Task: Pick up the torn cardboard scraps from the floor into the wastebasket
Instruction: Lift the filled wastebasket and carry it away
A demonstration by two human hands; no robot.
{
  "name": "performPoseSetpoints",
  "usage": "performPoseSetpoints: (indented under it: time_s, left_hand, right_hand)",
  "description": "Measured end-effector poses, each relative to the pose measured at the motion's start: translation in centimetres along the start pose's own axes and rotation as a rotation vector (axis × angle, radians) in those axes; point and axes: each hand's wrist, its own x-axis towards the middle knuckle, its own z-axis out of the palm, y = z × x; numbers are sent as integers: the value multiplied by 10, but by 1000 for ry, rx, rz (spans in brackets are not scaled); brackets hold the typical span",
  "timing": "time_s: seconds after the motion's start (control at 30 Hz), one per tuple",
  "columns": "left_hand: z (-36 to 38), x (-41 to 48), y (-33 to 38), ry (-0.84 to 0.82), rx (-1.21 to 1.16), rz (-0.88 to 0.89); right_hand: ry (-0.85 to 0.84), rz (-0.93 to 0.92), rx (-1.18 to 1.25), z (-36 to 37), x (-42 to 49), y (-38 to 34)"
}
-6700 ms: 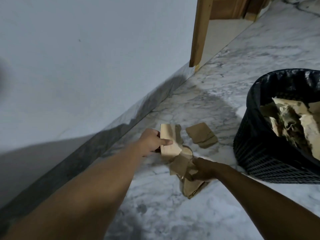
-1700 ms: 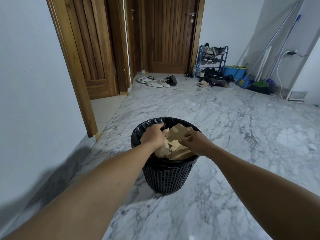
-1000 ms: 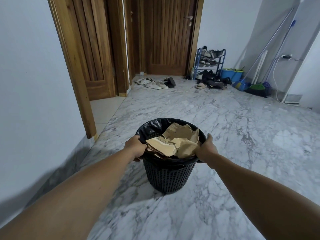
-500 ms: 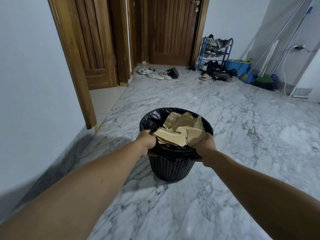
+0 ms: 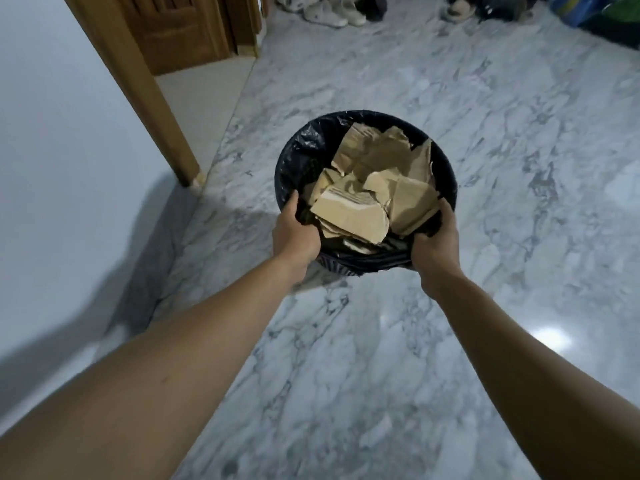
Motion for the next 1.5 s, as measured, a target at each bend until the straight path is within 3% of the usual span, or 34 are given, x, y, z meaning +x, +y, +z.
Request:
performPoseSetpoints:
  time_s: [0.2, 0.5, 0.73, 1.0, 1.5]
  left_hand:
    - [-52, -107, 102, 16, 111, -119]
    - [-78, -331, 385, 39, 141, -231]
    - [-54, -407, 504, -1, 111, -80]
    - [8, -369, 609, -66, -2, 41]
    - [166, -95, 803, -317, -189, 81]
  right_hand:
    - [-55, 177, -44, -54, -87, -109]
    - [2, 412, 164, -213, -245, -397]
    - [64, 247, 172, -315, -264, -517]
    - [169, 43, 234, -365, -176, -588]
    - [318, 11, 256, -357, 151, -706]
